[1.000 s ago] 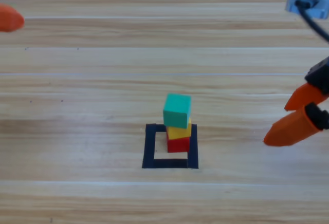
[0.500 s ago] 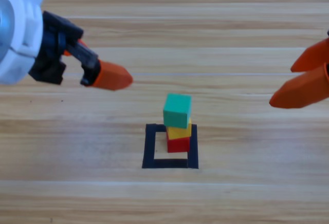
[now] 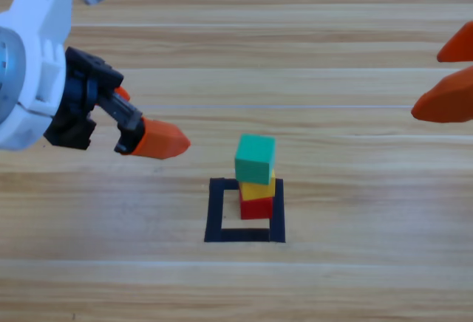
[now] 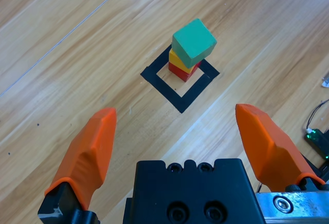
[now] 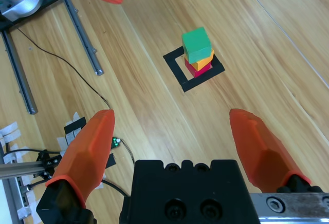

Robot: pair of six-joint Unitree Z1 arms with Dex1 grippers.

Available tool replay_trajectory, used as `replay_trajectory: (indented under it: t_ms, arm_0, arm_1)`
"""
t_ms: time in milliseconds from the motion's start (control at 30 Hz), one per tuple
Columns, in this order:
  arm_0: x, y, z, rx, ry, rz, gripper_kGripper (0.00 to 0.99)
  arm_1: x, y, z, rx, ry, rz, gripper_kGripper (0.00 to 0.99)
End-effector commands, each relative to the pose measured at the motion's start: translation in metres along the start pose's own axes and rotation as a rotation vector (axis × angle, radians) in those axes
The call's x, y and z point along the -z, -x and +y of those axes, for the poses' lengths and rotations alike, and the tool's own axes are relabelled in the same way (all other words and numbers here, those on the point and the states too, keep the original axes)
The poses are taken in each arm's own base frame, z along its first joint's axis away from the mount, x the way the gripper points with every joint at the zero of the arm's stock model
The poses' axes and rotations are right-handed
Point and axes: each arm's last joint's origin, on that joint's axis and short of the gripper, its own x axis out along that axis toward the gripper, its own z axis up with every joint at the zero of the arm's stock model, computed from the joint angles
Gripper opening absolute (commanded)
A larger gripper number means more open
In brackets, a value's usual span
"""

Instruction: Stack the blocks in the rectangular block: red at the bottom, yellow in the middle, green on top

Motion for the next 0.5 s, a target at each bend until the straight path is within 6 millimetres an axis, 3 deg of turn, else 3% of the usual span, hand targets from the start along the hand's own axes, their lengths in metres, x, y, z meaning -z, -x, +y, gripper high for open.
replay_trajectory:
  t_ms: [33, 167, 500]
  arm_0:
    - [0.009, -0.001, -0.004, 0.000, 0.001, 0.012, 0.990]
    - [0.011, -0.002, -0.003, -0.003, 0.005, 0.016, 0.990]
    - [0.011, -0.002, -0.003, -0.008, 0.005, 0.015, 0.990]
  arm_1:
    - [-0.011, -0.009, 0.013, -0.058, 0.044, 0.014, 0.990]
    - [-0.013, -0.023, 0.006, -0.012, 0.040, 0.054, 0.990]
    - [-0.010, -0.029, 0.003, 0.011, 0.051, 0.097, 0.990]
